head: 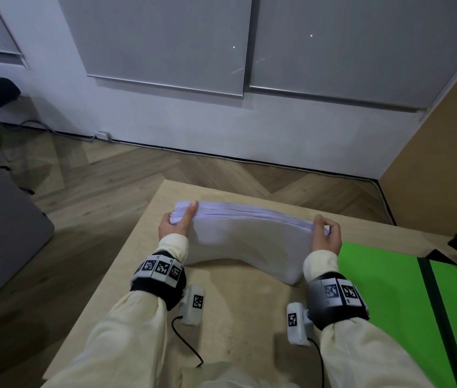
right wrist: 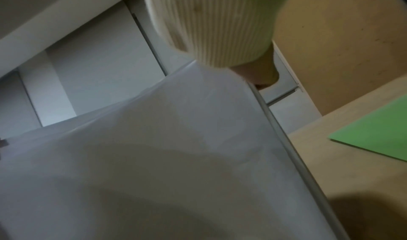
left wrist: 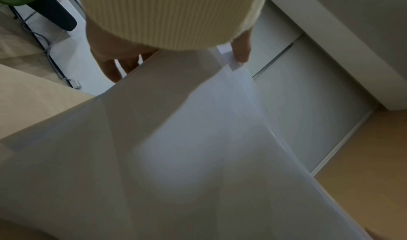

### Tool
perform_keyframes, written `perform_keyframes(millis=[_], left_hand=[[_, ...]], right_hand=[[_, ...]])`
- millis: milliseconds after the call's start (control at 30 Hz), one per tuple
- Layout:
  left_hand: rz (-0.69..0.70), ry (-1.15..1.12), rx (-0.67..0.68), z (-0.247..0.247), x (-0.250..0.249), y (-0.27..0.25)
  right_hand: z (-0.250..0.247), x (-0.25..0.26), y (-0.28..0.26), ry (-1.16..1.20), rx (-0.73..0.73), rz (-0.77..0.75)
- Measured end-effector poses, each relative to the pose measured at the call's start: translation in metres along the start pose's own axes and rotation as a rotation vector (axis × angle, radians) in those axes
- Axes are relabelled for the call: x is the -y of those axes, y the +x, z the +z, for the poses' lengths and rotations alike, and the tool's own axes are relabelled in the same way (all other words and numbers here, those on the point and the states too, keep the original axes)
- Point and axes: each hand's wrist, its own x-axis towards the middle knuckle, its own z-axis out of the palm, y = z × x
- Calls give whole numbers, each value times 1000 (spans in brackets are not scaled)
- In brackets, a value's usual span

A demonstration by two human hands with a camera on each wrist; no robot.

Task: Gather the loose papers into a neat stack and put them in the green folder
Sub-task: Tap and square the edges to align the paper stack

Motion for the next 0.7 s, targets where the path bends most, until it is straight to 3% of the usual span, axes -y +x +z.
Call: perform_keyframes(millis=[233, 333, 700], left_hand=[[-19, 10, -74, 1, -7, -7], [-44, 45, -68, 2, -10, -8], [114, -29, -101, -12, -5, -16]], right_hand=[[-30, -20, -11, -130, 379, 130], [-36, -27, -14, -263, 337, 144], [-43, -5, -33, -51, 362, -44]])
